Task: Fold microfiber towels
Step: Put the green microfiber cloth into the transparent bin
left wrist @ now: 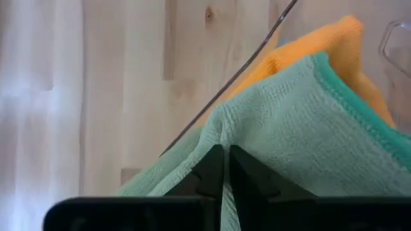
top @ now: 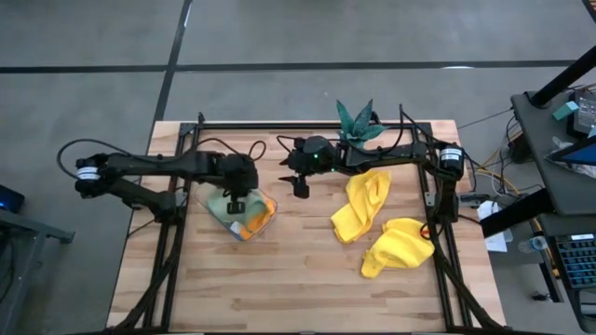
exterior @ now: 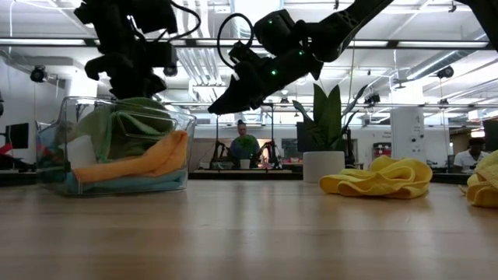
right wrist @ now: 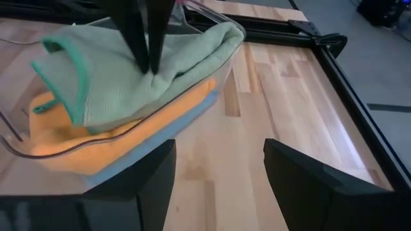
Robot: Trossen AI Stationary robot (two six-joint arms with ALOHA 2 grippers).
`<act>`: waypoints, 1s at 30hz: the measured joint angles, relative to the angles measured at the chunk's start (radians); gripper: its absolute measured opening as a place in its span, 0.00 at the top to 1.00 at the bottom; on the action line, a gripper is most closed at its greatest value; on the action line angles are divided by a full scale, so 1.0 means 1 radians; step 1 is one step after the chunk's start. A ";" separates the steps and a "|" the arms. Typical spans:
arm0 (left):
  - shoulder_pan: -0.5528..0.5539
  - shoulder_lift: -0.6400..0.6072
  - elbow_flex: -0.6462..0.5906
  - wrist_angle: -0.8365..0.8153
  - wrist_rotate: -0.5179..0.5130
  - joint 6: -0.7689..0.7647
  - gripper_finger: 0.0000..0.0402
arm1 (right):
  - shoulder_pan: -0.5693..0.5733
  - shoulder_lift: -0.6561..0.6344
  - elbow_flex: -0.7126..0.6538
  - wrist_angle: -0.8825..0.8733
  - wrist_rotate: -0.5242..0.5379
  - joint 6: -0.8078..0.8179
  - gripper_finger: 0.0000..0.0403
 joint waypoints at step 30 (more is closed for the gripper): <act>-0.034 -0.252 -0.046 -0.158 -0.109 -0.101 1.00 | 0.143 0.126 0.243 -0.187 -0.007 0.058 0.49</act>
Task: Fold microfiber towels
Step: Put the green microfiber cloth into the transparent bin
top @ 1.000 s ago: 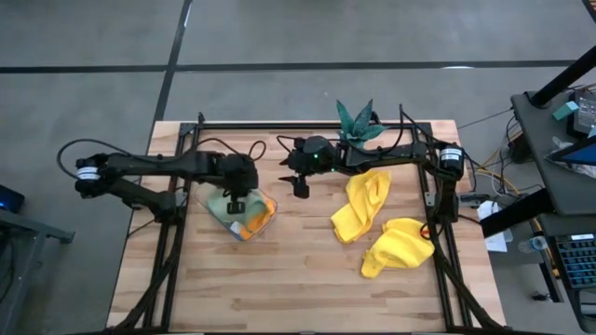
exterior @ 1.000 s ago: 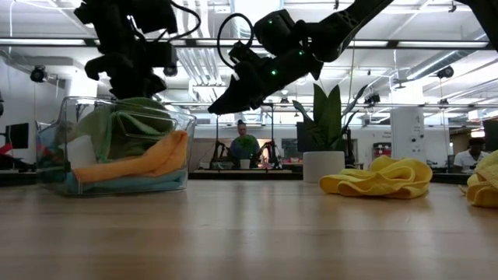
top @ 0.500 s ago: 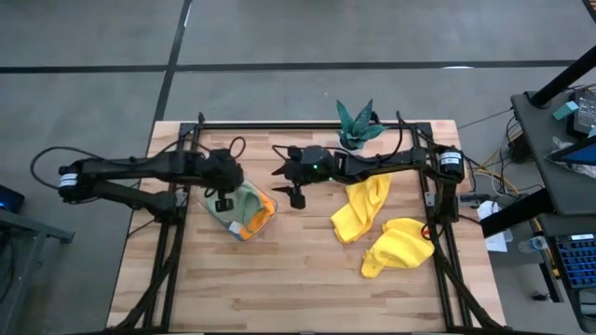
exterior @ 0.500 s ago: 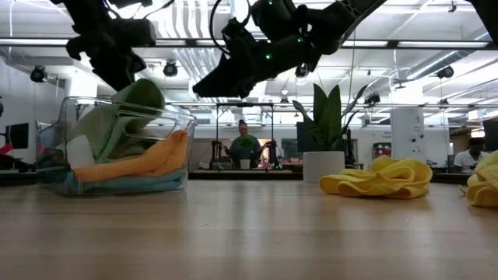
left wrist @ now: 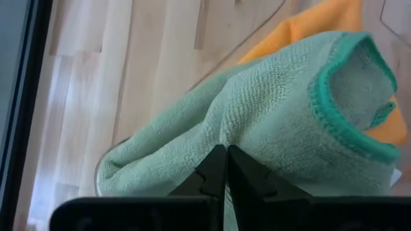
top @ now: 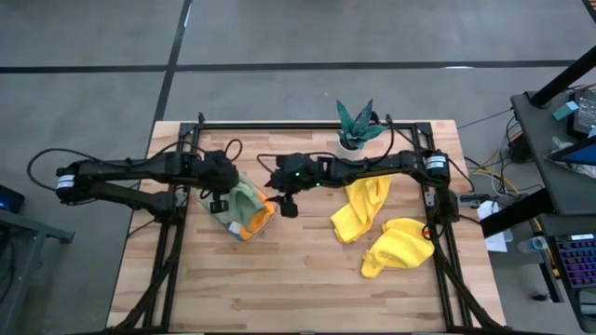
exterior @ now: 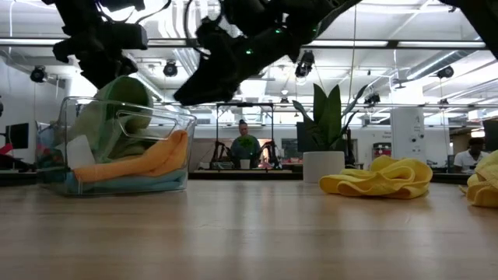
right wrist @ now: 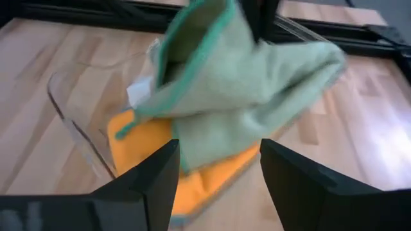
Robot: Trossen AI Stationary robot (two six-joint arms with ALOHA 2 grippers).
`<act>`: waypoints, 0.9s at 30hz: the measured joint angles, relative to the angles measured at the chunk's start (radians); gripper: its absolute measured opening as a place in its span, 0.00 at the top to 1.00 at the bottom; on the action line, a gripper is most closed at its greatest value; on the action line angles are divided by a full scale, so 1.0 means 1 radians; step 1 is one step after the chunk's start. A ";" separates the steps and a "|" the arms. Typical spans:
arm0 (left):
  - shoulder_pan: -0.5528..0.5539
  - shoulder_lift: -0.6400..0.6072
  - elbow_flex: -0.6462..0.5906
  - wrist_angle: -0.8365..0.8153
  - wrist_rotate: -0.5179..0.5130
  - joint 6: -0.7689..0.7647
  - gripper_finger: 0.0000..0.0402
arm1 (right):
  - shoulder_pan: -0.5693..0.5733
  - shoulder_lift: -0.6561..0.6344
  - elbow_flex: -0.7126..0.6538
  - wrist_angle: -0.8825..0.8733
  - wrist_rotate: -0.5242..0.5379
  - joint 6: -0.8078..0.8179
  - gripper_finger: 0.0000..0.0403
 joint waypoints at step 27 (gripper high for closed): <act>0.001 -0.083 -0.044 0.015 -0.045 0.003 1.00 | 0.055 0.456 0.816 -0.762 0.115 -0.185 0.49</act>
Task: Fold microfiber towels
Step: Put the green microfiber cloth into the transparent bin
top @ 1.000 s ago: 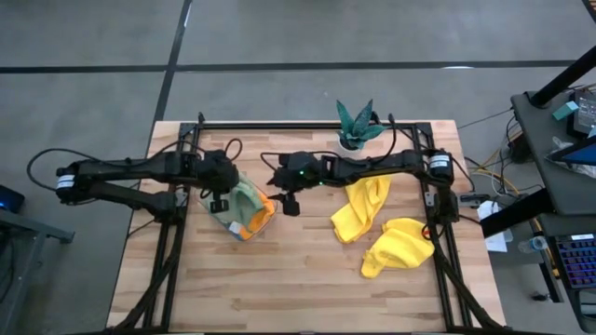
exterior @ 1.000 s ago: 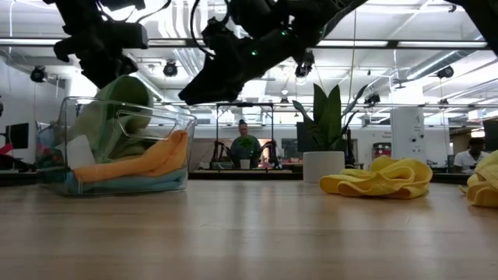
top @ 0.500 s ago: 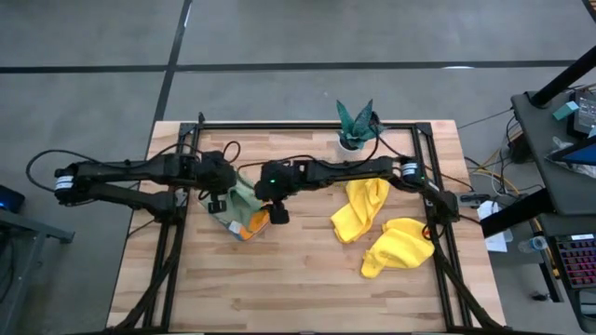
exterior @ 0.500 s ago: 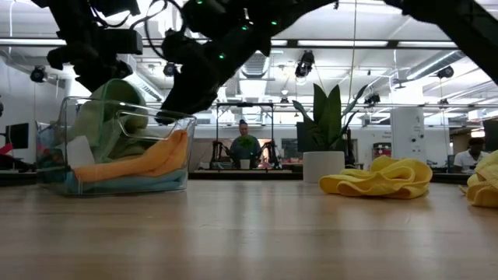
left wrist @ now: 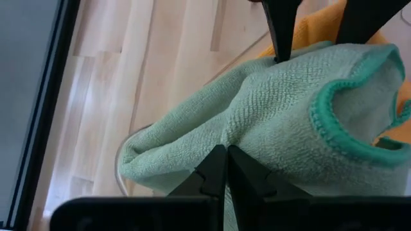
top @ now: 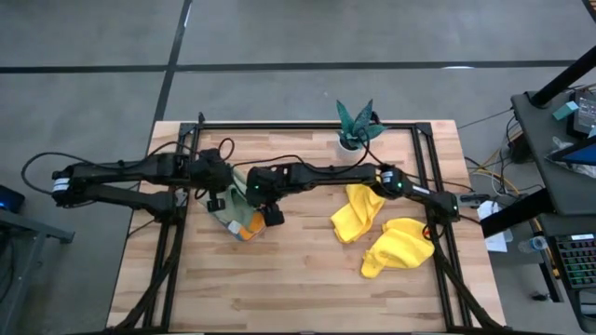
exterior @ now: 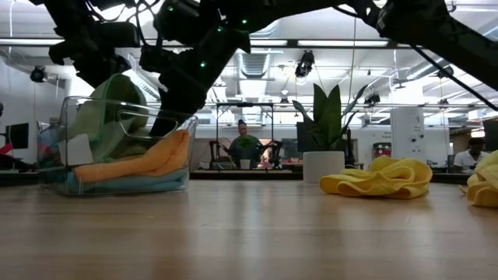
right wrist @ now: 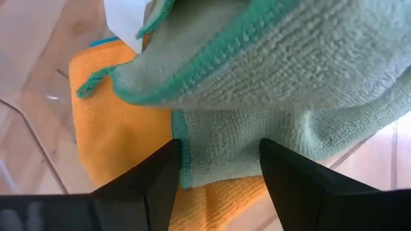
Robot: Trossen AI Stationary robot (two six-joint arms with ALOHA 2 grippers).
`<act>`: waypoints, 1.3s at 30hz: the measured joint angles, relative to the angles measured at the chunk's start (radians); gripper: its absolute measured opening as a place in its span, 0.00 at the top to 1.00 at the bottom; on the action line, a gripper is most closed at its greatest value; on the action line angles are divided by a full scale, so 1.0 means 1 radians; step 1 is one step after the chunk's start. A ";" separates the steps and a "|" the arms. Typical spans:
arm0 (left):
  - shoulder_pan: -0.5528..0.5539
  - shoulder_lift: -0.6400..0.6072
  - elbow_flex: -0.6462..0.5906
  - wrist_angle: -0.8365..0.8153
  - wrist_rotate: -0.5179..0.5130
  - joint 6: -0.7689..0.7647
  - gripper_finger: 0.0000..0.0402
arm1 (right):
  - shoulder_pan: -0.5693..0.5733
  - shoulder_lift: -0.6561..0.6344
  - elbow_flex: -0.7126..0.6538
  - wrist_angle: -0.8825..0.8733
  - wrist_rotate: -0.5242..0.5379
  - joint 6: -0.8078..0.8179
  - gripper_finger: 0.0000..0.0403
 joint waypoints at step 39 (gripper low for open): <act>0.000 0.003 0.006 0.057 -0.025 0.002 1.00 | 0.016 -0.126 -0.013 -0.126 0.008 0.009 0.96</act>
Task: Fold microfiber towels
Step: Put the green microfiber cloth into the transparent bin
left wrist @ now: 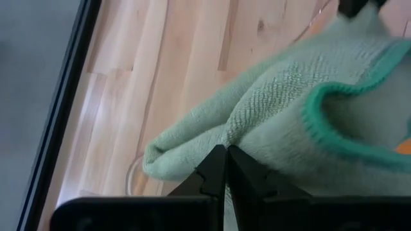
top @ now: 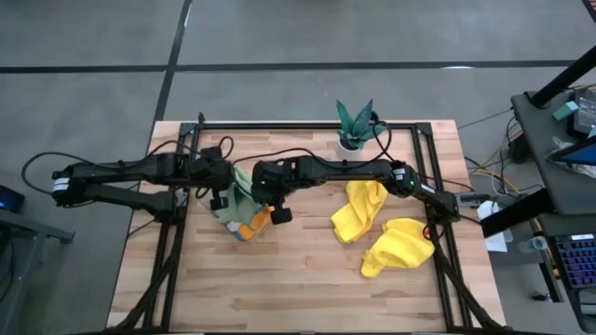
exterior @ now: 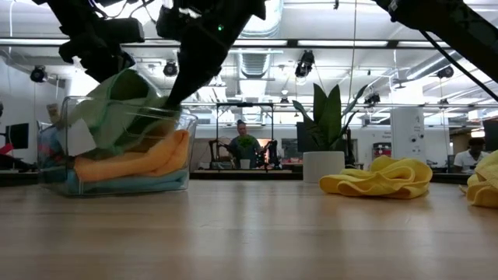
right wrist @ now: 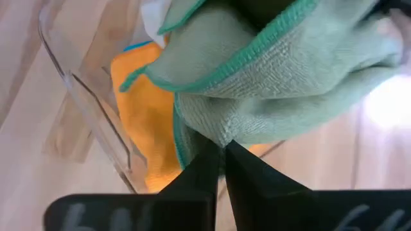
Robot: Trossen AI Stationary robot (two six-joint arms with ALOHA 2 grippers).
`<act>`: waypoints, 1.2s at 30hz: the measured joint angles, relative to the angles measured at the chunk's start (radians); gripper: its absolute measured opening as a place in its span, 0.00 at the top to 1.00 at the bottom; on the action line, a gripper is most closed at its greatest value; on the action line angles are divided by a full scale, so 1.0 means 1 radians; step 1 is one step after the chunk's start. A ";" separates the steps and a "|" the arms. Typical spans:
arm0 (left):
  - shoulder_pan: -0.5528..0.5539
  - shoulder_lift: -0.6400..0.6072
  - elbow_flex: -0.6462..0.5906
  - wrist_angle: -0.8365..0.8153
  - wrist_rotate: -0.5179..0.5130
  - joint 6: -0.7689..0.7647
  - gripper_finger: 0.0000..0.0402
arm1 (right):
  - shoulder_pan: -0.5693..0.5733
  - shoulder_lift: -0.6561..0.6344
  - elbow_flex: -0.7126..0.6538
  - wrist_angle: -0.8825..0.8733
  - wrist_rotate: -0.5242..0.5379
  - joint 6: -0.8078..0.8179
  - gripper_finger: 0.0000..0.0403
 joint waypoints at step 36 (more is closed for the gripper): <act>-0.100 0.003 0.025 0.164 0.139 -0.209 0.67 | -0.022 -0.064 -0.188 0.237 -0.035 0.041 0.63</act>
